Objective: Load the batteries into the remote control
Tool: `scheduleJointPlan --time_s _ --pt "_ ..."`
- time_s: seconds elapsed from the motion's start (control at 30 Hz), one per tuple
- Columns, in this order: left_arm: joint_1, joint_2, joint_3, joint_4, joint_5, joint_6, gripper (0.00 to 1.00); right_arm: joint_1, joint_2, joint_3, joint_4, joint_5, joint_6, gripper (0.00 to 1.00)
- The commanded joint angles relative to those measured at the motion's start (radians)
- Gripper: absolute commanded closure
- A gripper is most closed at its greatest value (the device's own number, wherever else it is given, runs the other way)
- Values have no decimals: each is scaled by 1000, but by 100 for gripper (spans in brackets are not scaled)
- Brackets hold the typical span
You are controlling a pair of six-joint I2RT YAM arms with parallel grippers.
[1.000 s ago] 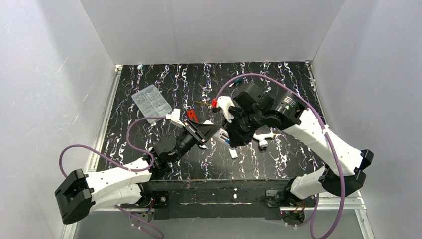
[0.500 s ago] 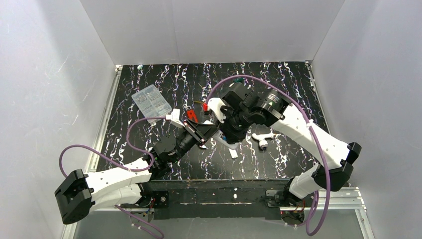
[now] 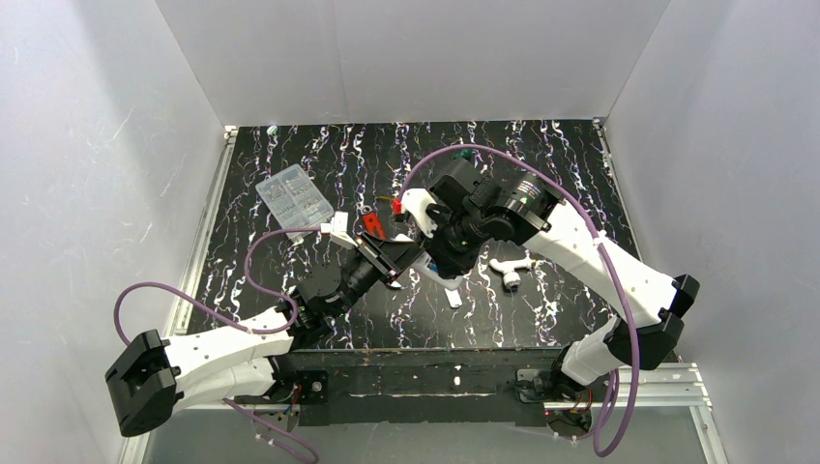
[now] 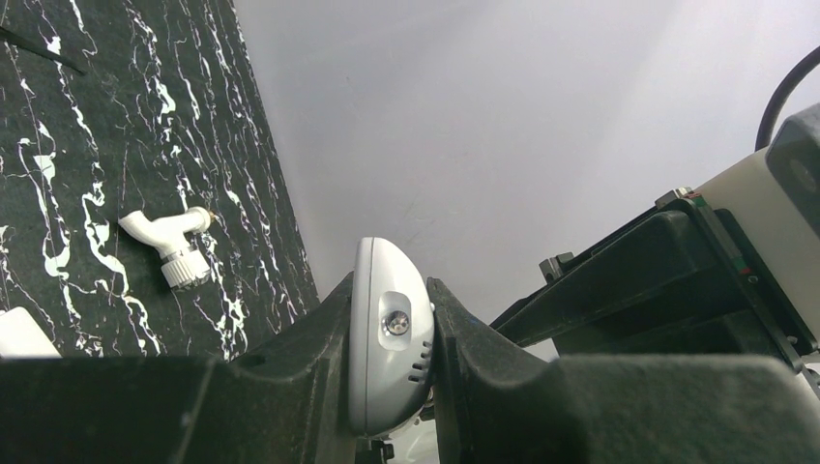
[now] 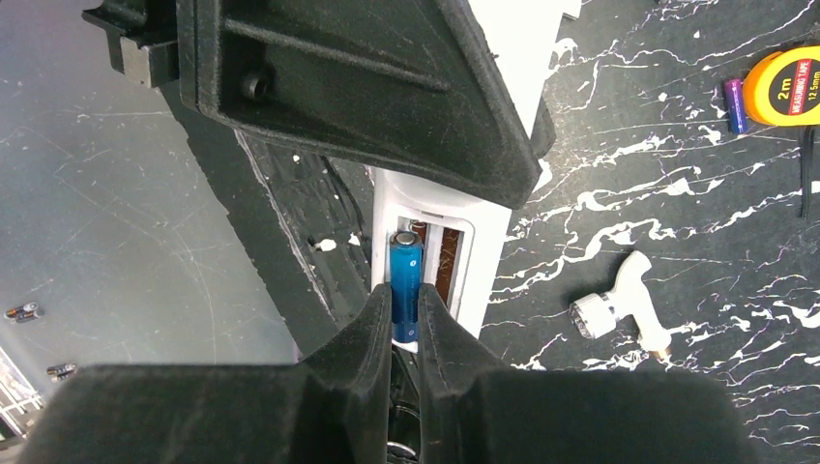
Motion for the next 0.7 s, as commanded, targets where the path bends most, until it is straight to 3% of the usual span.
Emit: scheduleJointPlan --time_s 0.0,0.67 --pt "-7 -47 6 111 -29 7 100 -6 5 43 -2 1 18 97" --pt "-7 -50 5 114 -37 17 100 -10 5 21 -21 -4 40 93"
